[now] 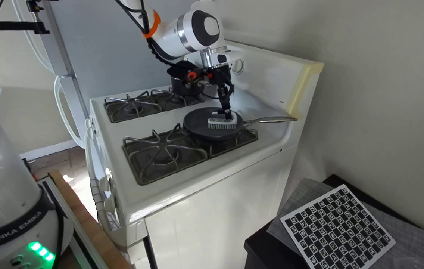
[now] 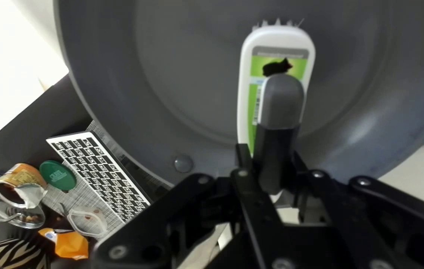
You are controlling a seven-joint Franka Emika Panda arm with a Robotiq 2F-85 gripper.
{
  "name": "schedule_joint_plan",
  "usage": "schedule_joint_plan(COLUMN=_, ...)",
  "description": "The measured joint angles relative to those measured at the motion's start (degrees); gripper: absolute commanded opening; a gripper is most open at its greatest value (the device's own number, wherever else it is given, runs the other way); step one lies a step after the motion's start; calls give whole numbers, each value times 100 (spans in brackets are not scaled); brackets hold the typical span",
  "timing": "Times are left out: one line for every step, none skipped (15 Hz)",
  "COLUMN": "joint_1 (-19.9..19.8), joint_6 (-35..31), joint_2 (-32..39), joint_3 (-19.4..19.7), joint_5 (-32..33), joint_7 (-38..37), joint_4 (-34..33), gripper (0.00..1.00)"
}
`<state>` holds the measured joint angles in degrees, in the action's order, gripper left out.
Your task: Move the pan forward and use the brush in the middle of the plates to brush the inside of the pan
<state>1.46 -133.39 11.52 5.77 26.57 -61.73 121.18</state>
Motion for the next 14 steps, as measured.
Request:
schedule_joint_plan(joint_1=19, joint_6=-43, joint_2=1, joint_3=-17, joint_5=-26, joint_7=-4, joint_4=0, gripper=4)
schedule_joint_plan(joint_1=39, joint_6=-77, joint_2=2, joint_3=-36, joint_5=-64, joint_7=-4, joint_4=0, gripper=4)
schedule_joint_plan(joint_1=54, joint_6=-113, joint_2=2, joint_3=-65, joint_5=-132, joint_7=-4, joint_4=0, gripper=4)
schedule_joint_plan(joint_1=69, joint_6=-132, joint_2=1, joint_3=-98, joint_5=-202, joint_7=2, joint_4=0, gripper=4)
schedule_joint_plan(joint_1=85, joint_6=-133, joint_2=-4, joint_3=-134, joint_5=-286, joint_7=25, joint_4=0, gripper=4)
schedule_joint_plan(joint_1=95, joint_6=-133, joint_2=-9, joint_3=-172, joint_5=-373, joint_7=64, joint_4=0, gripper=4)
schedule_joint_plan(joint_1=107, joint_6=-120, joint_2=-16, joint_3=-206, joint_5=-450, joint_7=127, joint_4=0, gripper=4)
schedule_joint_plan(joint_1=118, joint_6=-87, joint_2=-25, joint_3=-233, joint_5=-493, joint_7=185, joint_4=0, gripper=4)
schedule_joint_plan(joint_1=136, joint_6=-9, joint_2=-38, joint_3=-247, joint_5=-499, joint_7=227, joint_4=-1, gripper=4)
schedule_joint_plan(joint_1=160, joint_6=106, joint_2=-55, joint_3=-252, joint_5=-499, joint_7=254, joint_4=-1, gripper=4)
schedule_joint_plan(joint_1=185, joint_6=258, joint_2=-72, joint_3=-253, joint_5=-484, joint_7=256, joint_4=-2, gripper=4)
schedule_joint_plan(joint_1=204, joint_6=424, joint_2=-90, joint_3=-252, joint_5=-459, joint_7=255, joint_4=-5, gripper=4)
schedule_joint_plan(joint_1=218, joint_6=596, joint_2=-105, joint_3=-252, joint_5=-440, joint_7=255, joint_4=-9, gripper=4)
schedule_joint_plan(joint_1=224, joint_6=763, joint_2=-121, joint_3=-252, joint_5=-408, joint_7=250, joint_4=-10, gripper=4)
